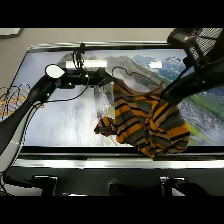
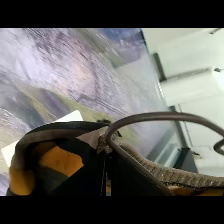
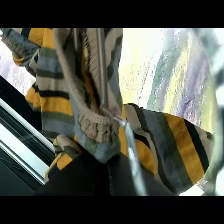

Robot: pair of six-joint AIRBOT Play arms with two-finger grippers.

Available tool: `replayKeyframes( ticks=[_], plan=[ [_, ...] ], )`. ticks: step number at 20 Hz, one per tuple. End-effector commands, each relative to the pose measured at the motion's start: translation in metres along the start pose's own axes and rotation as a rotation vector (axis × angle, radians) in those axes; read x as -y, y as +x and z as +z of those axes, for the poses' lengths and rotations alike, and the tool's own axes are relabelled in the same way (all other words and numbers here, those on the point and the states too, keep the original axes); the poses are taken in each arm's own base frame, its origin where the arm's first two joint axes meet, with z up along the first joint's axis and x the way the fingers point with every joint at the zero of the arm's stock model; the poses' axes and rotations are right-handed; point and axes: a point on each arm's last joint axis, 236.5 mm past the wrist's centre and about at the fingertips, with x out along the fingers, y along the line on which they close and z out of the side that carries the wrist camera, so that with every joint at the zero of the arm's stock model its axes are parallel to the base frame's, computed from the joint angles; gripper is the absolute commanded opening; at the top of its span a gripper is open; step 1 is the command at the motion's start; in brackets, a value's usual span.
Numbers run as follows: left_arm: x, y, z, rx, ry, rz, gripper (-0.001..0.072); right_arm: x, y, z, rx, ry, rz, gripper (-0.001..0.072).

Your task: Fold the clothes and pants, and hang the long-sleeved shirts on hangers.

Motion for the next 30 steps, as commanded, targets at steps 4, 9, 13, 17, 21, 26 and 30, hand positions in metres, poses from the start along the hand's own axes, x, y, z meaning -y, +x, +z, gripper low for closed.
replayKeyframes(
  ticks=[4,9,13,17,21,26,30],
  plan=[
    [-0.014,-0.017,0.013,-0.001,0.036,0.118,0.0019,-0.004,0.009,-0.017,-0.125,-0.036,-0.034,0.0027],
    [-0.021,-0.024,0.019,0.009,0.026,0.131,0.0019,-0.011,0.001,-0.028,-0.15,0.013,-0.026,0.0027],
    [-0.017,-0.028,0.027,0.031,0.04,0.129,0.0018,-0.017,0.002,-0.025,-0.138,0.014,0.001,0.0027],
    [0.015,-0.037,0.044,0.067,0.101,0.09,0.0019,-0.011,0.031,-0.011,-0.147,0.026,0.041,0.0027],
    [0.048,-0.043,0.041,0.039,0.159,0.066,0.0019,0.002,0.07,0.02,-0.081,0.046,0.072,0.0027],
    [0.081,-0.053,0.028,0.004,0.291,0.136,0.0019,-0.005,0.103,0.061,0.019,-0.007,0.057,0.0027],
    [0.083,-0.05,-0.023,-0.185,0.322,0.139,0.0023,-0.003,0.086,0.076,0.086,-0.035,-0.008,0.0027]
  ],
)
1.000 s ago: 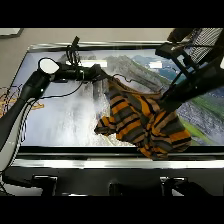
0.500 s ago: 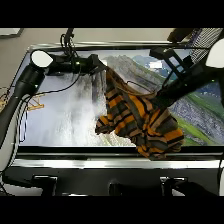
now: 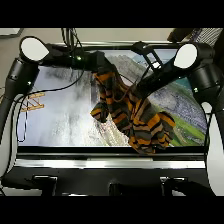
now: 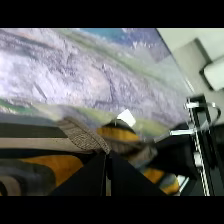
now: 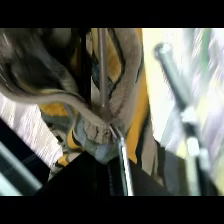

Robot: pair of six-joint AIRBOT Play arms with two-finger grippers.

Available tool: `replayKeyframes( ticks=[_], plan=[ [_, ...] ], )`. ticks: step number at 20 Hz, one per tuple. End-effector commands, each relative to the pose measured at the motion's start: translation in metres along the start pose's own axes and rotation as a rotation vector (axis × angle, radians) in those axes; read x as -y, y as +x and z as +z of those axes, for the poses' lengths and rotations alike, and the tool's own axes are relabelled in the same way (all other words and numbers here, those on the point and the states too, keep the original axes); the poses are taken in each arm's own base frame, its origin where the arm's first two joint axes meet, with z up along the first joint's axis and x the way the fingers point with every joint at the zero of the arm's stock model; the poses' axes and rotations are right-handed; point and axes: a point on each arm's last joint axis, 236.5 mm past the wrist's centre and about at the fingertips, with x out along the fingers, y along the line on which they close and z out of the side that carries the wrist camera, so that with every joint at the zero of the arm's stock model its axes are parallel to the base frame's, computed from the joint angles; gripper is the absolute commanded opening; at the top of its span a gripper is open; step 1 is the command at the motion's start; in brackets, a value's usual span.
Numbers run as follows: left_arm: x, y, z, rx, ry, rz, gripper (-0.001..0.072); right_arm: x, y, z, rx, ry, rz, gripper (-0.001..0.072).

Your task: Fold the clothes and pants, and hang the long-sleeved shirts on hangers.

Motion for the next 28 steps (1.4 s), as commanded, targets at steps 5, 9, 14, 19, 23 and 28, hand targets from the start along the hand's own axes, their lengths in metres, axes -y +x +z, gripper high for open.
replayKeyframes(
  ticks=[5,9,14,19,23,28],
  plan=[
    [-0.031,-0.015,-0.031,-0.149,0.064,0.124,0.0501,-0.006,-0.044,0.001,0.054,-0.064,-0.078,0.0027],
    [-0.061,-0.054,-0.009,-0.082,0.103,0.192,0.072,-0.01,-0.045,-0.003,0.036,-0.185,-0.065,0.0027],
    [-0.116,-0.111,0.004,-0.078,0.315,0.367,0.0717,-0.009,-0.045,0.0,0.041,-0.458,-0.08,0.0027],
    [-0.138,-0.092,-0.054,-0.319,0.419,0.37,0.0717,-0.009,-0.044,0.001,0.032,-0.654,-0.08,0.0029],
    [-0.121,-0.065,-0.079,-0.405,0.548,0.287,0.0716,-0.024,-0.026,-0.007,0.006,-0.682,0.033,0.0029],
    [-0.1,-0.055,-0.082,-0.367,0.643,0.116,0.0699,-0.033,-0.014,-0.003,0.029,-0.719,0.095,0.0029]
  ],
)
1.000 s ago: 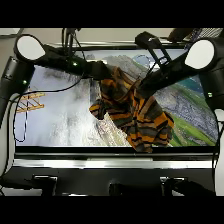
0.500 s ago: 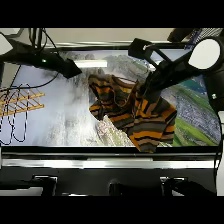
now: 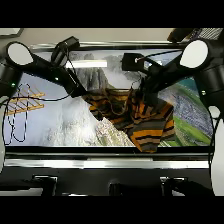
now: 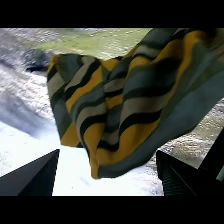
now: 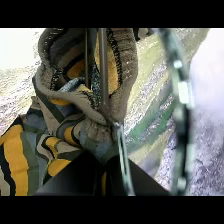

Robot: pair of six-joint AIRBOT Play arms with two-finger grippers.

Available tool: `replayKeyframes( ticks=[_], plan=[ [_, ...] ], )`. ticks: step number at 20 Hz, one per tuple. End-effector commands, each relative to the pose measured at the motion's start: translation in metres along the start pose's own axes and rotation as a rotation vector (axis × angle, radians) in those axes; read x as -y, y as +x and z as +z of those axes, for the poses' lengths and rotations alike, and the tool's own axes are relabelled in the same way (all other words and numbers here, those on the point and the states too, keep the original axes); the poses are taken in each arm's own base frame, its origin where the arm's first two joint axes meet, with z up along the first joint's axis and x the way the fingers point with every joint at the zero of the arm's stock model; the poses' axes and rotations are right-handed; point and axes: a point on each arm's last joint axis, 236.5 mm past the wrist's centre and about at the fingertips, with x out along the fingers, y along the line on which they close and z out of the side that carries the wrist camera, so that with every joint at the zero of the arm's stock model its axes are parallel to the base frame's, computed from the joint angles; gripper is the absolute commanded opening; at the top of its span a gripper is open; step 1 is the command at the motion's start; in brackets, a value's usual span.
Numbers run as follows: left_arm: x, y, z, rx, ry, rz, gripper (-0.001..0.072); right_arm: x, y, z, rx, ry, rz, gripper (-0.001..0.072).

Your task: Fold the clothes and pants, and hang the long-sleeved shirts on hangers.

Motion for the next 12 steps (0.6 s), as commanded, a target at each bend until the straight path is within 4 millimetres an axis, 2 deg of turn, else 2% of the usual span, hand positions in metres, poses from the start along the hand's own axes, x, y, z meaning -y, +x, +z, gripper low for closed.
replayKeyframes(
  ticks=[1,2,6,8,10,12],
  plan=[
    [0.019,0.005,0.006,0.054,0.115,-0.098,0.0696,-0.005,0.005,0.007,0.03,-0.038,0.034,0.0029],
    [0.023,0.007,0.003,0.045,0.13,-0.115,0.0646,-0.005,0.005,0.006,0.028,-0.038,0.033,0.0029],
    [0.024,0.007,-0.004,0.025,0.145,-0.133,0.0579,-0.002,0.005,0.008,0.034,-0.038,0.022,0.0029],
    [0.028,0.006,-0.009,0.007,0.147,-0.15,0.0375,-0.001,0.005,0.009,0.039,-0.038,0.02,0.0029],
    [0.033,0.008,-0.016,-0.018,0.143,-0.176,0.0044,-0.004,0.005,0.014,0.061,-0.037,0.031,0.003],
    [0.033,0.011,-0.02,-0.029,0.137,-0.185,0.0023,-0.009,0.004,0.021,0.092,-0.036,0.047,0.003]
  ],
)
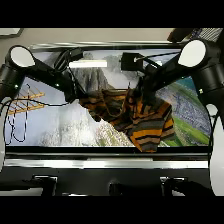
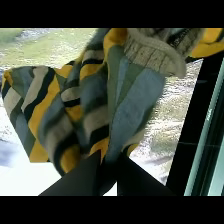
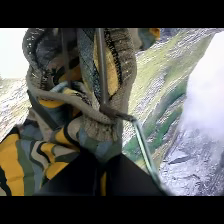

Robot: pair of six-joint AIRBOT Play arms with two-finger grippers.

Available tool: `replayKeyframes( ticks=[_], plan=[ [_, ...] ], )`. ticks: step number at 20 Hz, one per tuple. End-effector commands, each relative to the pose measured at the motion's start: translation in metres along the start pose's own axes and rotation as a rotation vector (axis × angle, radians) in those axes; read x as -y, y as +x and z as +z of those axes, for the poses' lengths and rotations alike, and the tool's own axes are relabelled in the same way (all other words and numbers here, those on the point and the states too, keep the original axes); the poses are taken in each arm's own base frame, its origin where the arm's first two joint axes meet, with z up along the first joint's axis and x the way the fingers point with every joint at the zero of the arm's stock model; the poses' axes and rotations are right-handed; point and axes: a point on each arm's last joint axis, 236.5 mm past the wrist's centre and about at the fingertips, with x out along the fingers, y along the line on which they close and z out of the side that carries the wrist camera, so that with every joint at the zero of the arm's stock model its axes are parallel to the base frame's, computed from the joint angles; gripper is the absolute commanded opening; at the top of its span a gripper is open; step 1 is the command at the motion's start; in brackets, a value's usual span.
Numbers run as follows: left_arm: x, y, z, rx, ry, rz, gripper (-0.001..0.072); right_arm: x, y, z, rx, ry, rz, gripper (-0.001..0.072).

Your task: Fold the clothes and pants, and hang the long-sleeved shirts on hangers.

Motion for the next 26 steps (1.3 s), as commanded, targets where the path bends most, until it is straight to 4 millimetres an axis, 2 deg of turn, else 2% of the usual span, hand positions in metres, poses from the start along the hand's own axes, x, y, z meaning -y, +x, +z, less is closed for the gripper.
replayKeyframes(
  ticks=[1,3,4,6,7,11,13,14,15,17,20,22,24,26],
  plan=[
    [0.003,0.003,-0.005,-0.014,-0.005,-0.021,0.0023,-0.007,-0.002,0.013,0.051,0.0,0.026,0.003],
    [0.004,0.0,-0.003,-0.008,-0.003,-0.014,0.002,-0.006,-0.009,0.015,0.061,0.009,0.004,0.0033],
    [0.004,-0.003,-0.002,-0.003,-0.001,-0.007,0.002,-0.003,-0.017,0.015,0.071,0.021,-0.022,0.0111],
    [0.004,-0.01,-0.001,0.006,0.0,0.006,0.002,0.01,-0.043,0.002,0.081,0.135,-0.097,0.0461],
    [0.004,-0.013,0.0,0.013,0.0,0.013,0.002,0.018,-0.063,-0.011,0.087,0.234,-0.15,0.0524],
    [0.008,-0.024,0.007,0.039,0.018,0.042,0.0019,0.03,-0.149,-0.066,0.126,0.458,-0.348,0.0529],
    [0.009,-0.032,0.014,0.065,0.03,0.068,0.0019,0.033,-0.173,-0.092,0.143,0.541,-0.409,0.0529],
    [0.011,-0.036,0.017,0.073,0.039,0.076,0.0019,0.032,-0.174,-0.105,0.149,0.581,-0.406,0.0529],
    [0.014,-0.039,0.02,0.081,0.047,0.081,0.0019,0.03,-0.169,-0.113,0.156,0.599,-0.382,0.0529],
    [0.024,-0.042,0.027,0.092,0.072,0.084,0.0019,0.021,-0.142,-0.125,0.157,0.591,-0.298,0.0529],
    [0.039,-0.045,0.037,0.106,0.11,0.082,0.0019,0.004,-0.08,-0.14,0.15,0.555,-0.136,0.0529],
    [0.044,-0.045,0.039,0.109,0.121,0.078,0.0019,0.002,-0.04,-0.147,0.149,0.527,-0.075,0.0529],
    [0.044,-0.045,0.039,0.109,0.122,0.078,0.0019,0.011,0.0,-0.146,0.16,0.465,-0.05,0.053],
    [0.044,-0.045,0.039,0.109,0.122,0.078,0.0019,0.028,0.033,-0.136,0.196,0.431,-0.046,0.0529]
  ],
)
